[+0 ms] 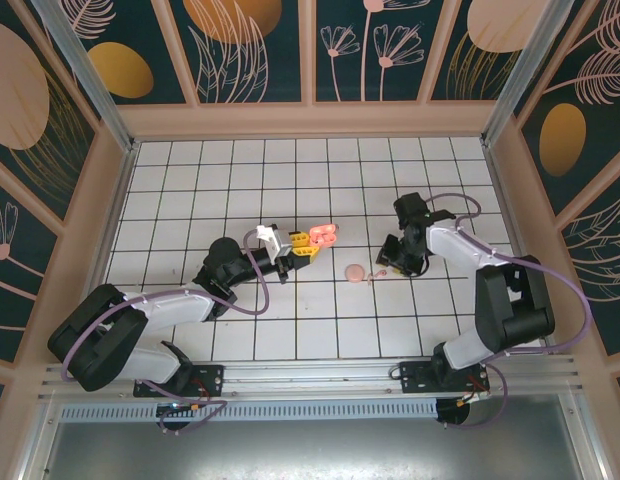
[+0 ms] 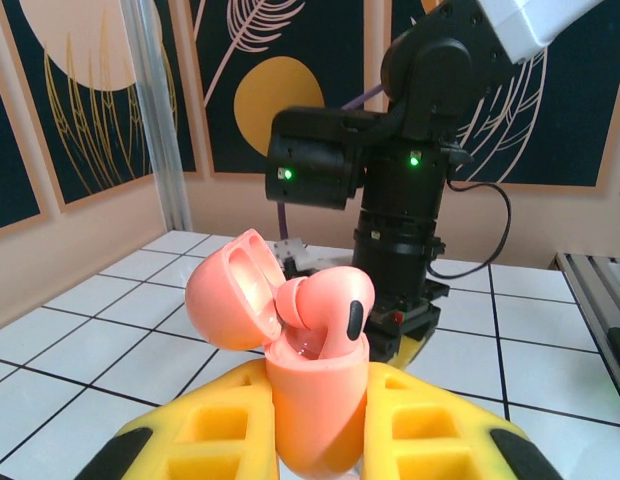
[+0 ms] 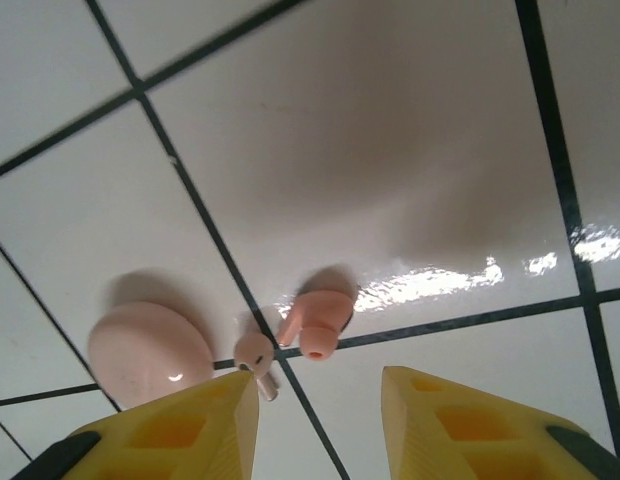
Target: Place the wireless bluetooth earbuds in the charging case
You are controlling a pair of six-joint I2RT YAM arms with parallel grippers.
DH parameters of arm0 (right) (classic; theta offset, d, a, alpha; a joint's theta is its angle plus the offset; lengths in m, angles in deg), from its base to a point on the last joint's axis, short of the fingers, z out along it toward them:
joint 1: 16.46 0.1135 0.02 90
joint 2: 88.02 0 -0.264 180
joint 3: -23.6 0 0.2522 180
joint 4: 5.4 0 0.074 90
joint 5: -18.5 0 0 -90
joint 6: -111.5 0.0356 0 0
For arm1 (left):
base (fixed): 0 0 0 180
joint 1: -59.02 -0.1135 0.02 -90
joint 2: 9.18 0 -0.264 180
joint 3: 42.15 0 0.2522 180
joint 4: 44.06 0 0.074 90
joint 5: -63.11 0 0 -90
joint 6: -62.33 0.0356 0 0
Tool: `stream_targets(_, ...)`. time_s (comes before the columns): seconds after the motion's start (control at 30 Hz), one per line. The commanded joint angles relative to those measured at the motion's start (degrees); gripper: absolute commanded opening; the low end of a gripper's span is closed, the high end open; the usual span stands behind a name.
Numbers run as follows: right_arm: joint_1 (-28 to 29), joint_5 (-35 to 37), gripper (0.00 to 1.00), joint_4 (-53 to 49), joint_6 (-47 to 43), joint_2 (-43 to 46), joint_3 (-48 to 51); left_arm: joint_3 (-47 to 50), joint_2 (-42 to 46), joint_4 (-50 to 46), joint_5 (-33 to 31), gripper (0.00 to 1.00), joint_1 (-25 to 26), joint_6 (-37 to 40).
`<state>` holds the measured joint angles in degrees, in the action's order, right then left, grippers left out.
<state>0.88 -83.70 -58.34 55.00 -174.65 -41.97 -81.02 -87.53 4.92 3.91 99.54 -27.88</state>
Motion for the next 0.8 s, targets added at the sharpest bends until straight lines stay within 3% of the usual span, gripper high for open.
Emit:
stream_targets(0.0, 0.2, -2.4, 0.37, 4.0, 3.4, -1.8, 2.4, -1.1, 0.6, 1.6, 0.3, 0.14, 0.0, 0.0)
stream_targets(0.77, 0.1, -1.6, 0.27, 8.2, 2.3, -6.7, 2.0, -0.9, 0.4, 1.4, -0.1, 0.14, 0.1, 0.0)
